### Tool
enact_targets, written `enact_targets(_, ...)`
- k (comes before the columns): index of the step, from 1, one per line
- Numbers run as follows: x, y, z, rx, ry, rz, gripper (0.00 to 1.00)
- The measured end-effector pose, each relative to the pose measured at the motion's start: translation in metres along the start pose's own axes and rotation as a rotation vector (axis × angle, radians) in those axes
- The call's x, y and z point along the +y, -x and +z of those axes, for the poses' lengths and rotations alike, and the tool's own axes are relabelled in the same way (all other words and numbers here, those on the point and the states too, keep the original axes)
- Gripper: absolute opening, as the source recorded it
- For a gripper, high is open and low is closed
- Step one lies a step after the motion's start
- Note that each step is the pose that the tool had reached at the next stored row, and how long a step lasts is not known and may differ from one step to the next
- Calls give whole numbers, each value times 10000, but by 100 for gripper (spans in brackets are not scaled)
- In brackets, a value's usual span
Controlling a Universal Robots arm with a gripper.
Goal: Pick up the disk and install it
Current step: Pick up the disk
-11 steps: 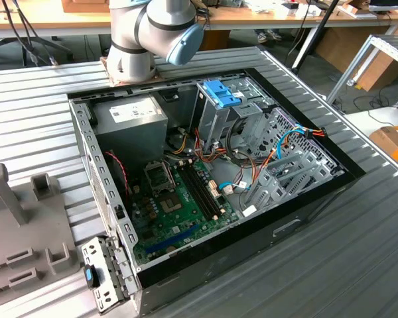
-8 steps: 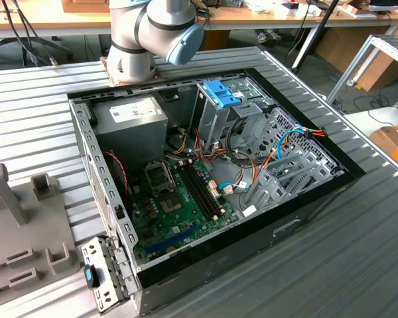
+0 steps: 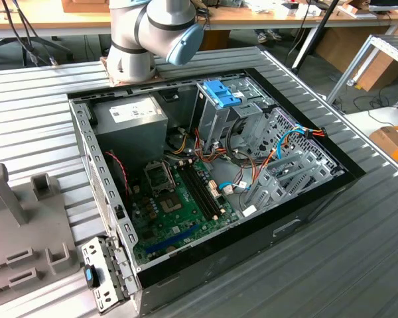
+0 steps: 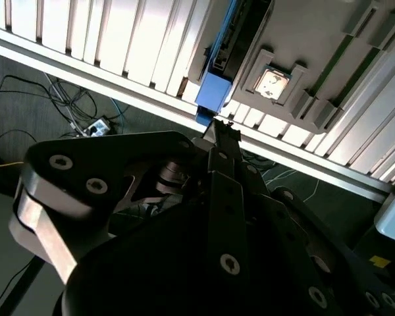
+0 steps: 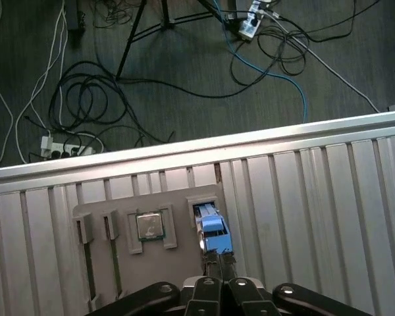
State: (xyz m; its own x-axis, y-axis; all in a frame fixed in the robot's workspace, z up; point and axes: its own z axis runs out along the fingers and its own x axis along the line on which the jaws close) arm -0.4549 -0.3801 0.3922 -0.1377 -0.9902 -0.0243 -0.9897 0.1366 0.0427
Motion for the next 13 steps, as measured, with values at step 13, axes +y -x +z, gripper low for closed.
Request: enact_targets(13, -1, 0, 3, -24, -169, -93, 11)
